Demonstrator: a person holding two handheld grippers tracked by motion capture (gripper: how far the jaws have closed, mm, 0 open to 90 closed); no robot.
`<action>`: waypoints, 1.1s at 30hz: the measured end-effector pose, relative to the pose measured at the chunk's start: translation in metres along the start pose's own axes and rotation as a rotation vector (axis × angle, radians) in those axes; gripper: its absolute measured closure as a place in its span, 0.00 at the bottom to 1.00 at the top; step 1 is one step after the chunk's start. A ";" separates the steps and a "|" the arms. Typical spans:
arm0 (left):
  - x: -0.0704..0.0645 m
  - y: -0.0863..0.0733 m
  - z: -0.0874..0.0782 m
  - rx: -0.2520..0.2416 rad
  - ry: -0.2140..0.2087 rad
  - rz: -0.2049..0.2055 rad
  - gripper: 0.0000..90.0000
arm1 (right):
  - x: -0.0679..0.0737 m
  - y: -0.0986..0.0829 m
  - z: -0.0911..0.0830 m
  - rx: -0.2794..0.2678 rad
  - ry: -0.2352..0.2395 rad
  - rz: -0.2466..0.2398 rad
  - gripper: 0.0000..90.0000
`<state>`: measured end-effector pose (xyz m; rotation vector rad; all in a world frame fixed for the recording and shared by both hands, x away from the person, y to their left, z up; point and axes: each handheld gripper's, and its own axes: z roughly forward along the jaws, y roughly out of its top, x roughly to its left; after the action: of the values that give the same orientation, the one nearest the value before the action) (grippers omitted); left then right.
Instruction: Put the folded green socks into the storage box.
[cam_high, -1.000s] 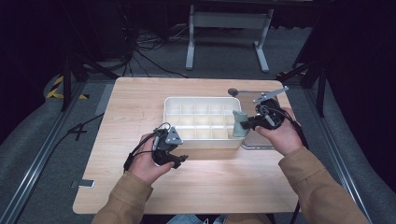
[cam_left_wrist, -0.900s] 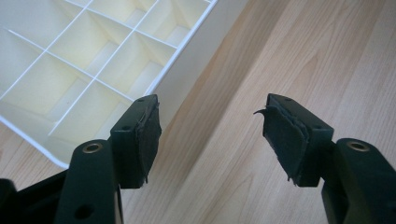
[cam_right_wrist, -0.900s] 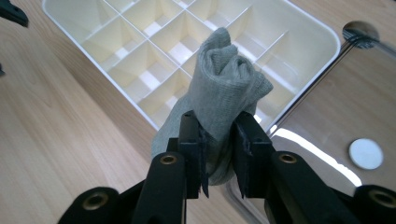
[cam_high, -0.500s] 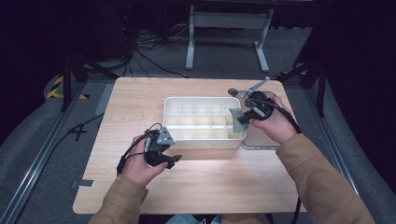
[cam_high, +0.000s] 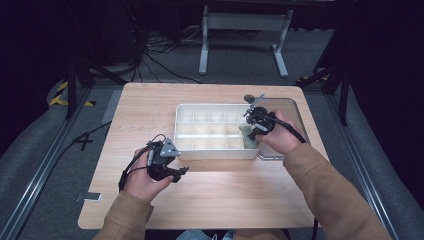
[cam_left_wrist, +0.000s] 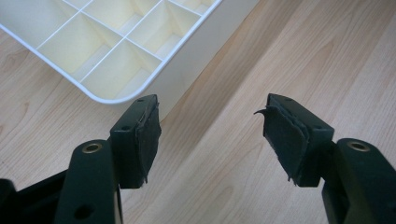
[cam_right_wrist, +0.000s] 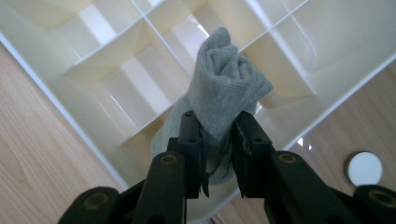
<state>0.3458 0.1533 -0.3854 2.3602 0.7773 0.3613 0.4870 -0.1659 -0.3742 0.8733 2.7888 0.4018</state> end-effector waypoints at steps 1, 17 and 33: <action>0.000 0.000 0.000 0.001 0.000 0.001 0.41 | 0.000 0.000 0.003 0.012 -0.002 0.000 0.83; -0.003 0.005 0.005 0.008 -0.012 0.020 0.41 | 0.003 -0.006 0.028 0.107 0.060 0.044 0.84; -0.003 0.006 0.010 0.027 -0.024 0.034 0.40 | -0.006 -0.005 -0.003 0.019 0.157 0.120 0.54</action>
<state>0.3502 0.1426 -0.3892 2.4008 0.7365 0.3380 0.4878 -0.1740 -0.3721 1.0603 2.8951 0.4831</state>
